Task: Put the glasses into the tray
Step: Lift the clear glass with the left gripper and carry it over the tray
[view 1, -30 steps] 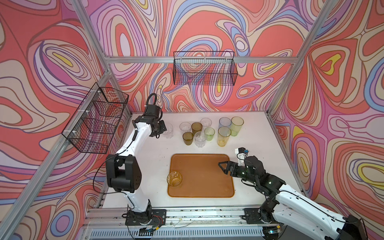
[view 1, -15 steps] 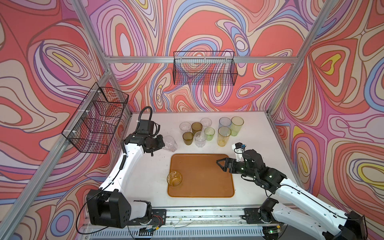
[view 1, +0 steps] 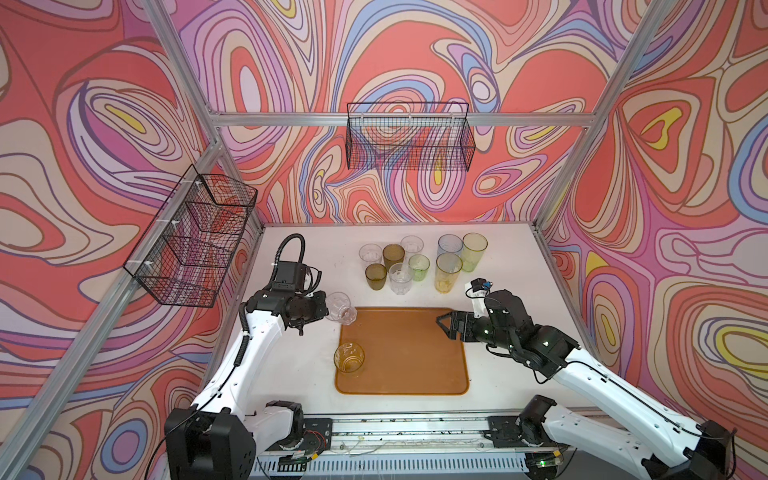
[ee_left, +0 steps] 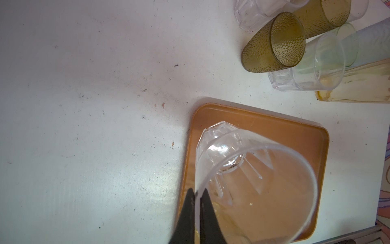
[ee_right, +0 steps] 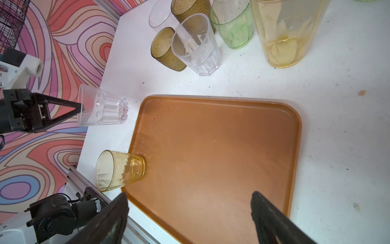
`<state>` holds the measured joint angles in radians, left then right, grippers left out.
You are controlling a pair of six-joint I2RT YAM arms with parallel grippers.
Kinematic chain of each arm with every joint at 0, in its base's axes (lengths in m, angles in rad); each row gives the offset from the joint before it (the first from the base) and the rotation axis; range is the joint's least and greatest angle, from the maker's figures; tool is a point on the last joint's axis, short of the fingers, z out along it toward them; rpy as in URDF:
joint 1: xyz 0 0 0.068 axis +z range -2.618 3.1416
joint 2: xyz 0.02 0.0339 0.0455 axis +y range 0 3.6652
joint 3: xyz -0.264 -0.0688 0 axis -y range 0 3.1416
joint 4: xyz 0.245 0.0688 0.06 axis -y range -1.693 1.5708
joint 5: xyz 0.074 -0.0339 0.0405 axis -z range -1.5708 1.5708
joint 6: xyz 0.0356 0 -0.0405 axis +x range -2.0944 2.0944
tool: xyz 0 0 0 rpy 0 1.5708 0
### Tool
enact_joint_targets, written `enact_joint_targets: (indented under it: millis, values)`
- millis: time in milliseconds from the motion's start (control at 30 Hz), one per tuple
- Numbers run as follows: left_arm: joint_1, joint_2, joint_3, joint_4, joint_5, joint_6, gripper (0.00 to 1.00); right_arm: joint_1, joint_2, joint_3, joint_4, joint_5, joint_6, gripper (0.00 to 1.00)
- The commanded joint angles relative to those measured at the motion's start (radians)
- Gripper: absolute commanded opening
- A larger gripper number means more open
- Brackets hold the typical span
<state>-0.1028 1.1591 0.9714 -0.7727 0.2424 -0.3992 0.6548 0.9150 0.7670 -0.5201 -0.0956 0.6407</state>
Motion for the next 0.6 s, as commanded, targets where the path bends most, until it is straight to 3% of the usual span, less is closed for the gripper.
enact_joint_targets:
  millis: [0, 333, 567]
  values:
    - [0.006, -0.016, -0.028, 0.031, 0.016, 0.013, 0.0, -0.003, 0.009, 0.035, -0.021, 0.02, 0.01, 0.92]
    - [-0.014, -0.001, -0.034, 0.017, 0.002, 0.016, 0.0, -0.003, 0.044, 0.055, -0.032, 0.025, 0.009, 0.92]
    - [-0.093, 0.026, -0.028, -0.012, -0.066, 0.014, 0.0, -0.003, 0.048, 0.046, -0.023, 0.028, 0.011, 0.92]
